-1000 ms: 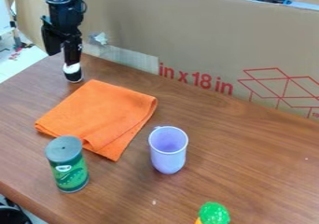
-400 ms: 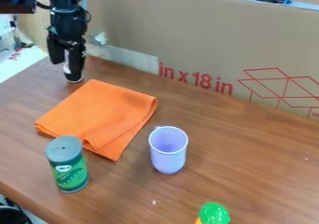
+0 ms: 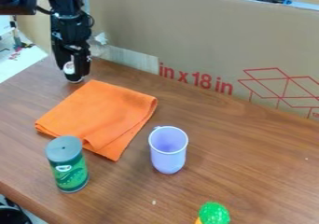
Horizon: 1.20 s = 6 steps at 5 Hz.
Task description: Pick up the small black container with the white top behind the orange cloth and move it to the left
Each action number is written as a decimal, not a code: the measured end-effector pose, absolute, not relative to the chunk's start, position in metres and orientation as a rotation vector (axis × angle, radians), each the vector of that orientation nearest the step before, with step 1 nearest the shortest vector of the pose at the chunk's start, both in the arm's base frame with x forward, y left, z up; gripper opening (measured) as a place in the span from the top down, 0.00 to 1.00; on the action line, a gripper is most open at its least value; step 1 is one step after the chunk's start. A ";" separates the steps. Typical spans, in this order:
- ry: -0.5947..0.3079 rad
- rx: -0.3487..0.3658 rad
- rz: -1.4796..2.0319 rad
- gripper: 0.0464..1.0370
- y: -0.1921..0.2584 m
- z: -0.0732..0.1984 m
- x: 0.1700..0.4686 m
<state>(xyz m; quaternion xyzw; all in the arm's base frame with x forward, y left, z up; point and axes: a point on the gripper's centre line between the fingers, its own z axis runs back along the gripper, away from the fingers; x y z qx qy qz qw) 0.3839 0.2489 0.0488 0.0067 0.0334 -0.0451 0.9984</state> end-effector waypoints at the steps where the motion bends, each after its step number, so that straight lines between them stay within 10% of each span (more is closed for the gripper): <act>1: 0.087 0.009 -0.085 0.14 0.251 0.033 0.384; 2: 0.061 0.025 -0.080 0.37 0.254 0.041 0.389; 4: 0.064 -0.010 -0.060 0.41 0.249 0.062 0.370; 6: 0.216 -0.008 0.124 0.41 0.251 0.084 0.281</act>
